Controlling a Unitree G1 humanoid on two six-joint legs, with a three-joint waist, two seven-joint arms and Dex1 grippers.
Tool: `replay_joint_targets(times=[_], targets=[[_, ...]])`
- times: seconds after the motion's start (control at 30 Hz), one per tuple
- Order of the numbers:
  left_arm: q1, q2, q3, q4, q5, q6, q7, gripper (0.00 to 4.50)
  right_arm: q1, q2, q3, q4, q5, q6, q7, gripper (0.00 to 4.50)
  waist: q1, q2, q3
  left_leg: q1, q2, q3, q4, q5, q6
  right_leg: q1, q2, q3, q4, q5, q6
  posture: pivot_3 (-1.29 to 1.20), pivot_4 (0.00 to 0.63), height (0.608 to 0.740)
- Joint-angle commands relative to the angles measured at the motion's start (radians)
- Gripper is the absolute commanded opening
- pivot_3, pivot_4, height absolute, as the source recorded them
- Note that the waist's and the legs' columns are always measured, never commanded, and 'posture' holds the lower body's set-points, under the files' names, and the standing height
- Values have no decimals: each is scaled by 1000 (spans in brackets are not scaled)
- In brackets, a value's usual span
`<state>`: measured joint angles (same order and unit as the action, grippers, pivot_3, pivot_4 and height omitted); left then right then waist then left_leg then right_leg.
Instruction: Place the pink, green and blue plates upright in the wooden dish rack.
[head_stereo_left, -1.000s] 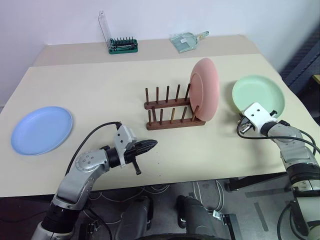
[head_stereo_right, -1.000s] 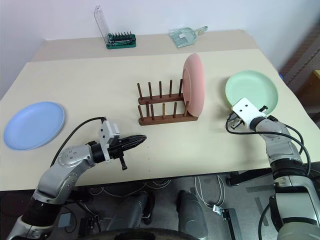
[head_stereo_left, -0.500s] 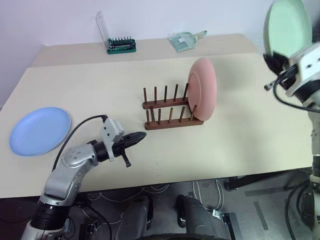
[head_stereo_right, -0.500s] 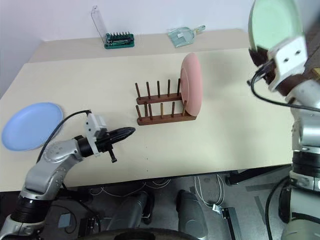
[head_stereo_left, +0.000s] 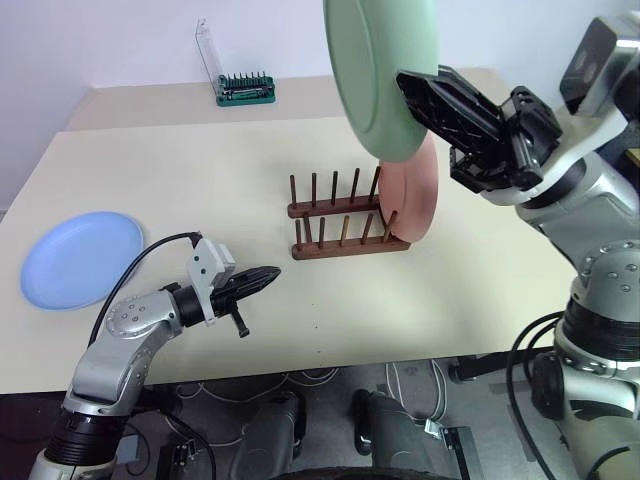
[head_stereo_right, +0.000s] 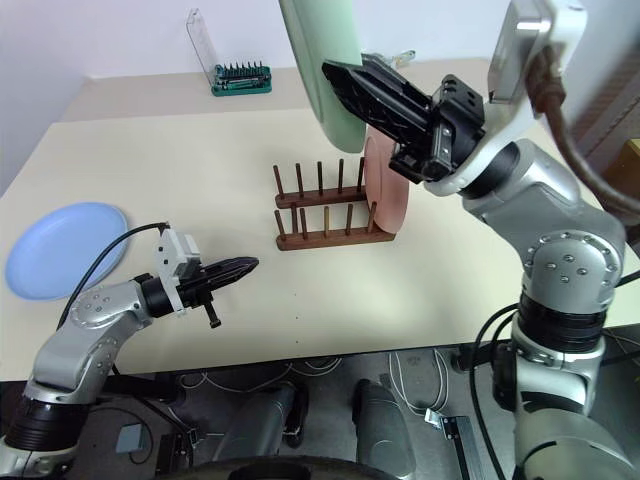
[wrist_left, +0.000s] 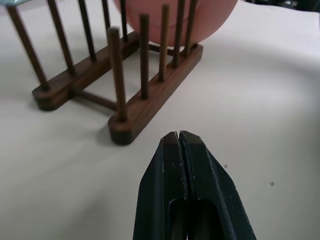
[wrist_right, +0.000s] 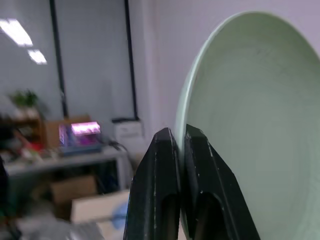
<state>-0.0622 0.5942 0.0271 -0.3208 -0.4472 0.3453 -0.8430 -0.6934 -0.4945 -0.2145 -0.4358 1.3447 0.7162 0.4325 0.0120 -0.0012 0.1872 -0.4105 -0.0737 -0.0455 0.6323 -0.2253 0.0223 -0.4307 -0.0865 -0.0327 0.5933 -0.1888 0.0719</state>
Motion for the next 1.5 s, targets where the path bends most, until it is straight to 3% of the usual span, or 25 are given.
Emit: replay_joint_targets(times=[0.03, 0.47, 1.03, 1.07, 1.1, 1.17, 1.33, 1.5], targets=[[3, 8, 27, -29, -8, -6, 5, 0, 12, 55, 29, -14, 74, 15, -123, 55, -1, 0, 0, 0, 0, 1, 0, 0, 0, -1, 0, 0, 0, 0, 0, 0, 150, 740], [30, 17, 33, -58, -15, 3, 22, 0, 137, 129, 61, 42, 4, 10, -278, 55, -1, 0, 0, -7, 0, 4, 0, 0, 1, -9, -1, 1, 2, 1, 0, 0, 150, 740], [29, 10, 21, -64, -8, 2, 28, 0, 154, 160, 58, 92, -66, 14, -307, 55, -1, 0, 0, -6, 0, 6, 0, 1, 1, -10, 0, 1, 3, 1, 0, 0, 150, 740], [29, 9, 21, -62, -8, 1, 28, 0, 156, 160, 59, 93, -67, 15, -306, 660, -1, 0, 0, -7, 0, 6, 0, 1, 1, -9, 0, 1, 3, 1, 0, 0, 150, 740], [28, 9, 20, -61, -7, 1, 28, 0, 156, 160, 59, 94, -67, 15, -305, 898, -1, 0, 0, -6, 0, 6, 0, 1, 1, -9, 0, 1, 3, 1, 0, 0, 150, 740], [28, 8, 19, -60, -6, -1, 29, 0, 156, 159, 58, 94, -71, 15, -304, 1834, -1, 0, 0, -6, 0, 6, 0, 1, 1, -9, 0, 1, 3, 1, 0, 0, 150, 740], [29, 7, 17, -60, -6, -2, 30, 0, 148, 155, 60, 83, -88, 11, -294, 4423, -1, 0, 0, -6, 0, 6, 0, 1, 1, -9, 0, 1, 3, 1, 0, 0, 150, 740], [29, 7, 16, -60, -7, -2, 31, 0, 132, 142, 63, 63, -113, 6, -273, 4472, -1, 0, 0, -6, 0, 6, 0, 1, 1, -9, 0, 1, 3, 1, 0, 0, 150, 740]])
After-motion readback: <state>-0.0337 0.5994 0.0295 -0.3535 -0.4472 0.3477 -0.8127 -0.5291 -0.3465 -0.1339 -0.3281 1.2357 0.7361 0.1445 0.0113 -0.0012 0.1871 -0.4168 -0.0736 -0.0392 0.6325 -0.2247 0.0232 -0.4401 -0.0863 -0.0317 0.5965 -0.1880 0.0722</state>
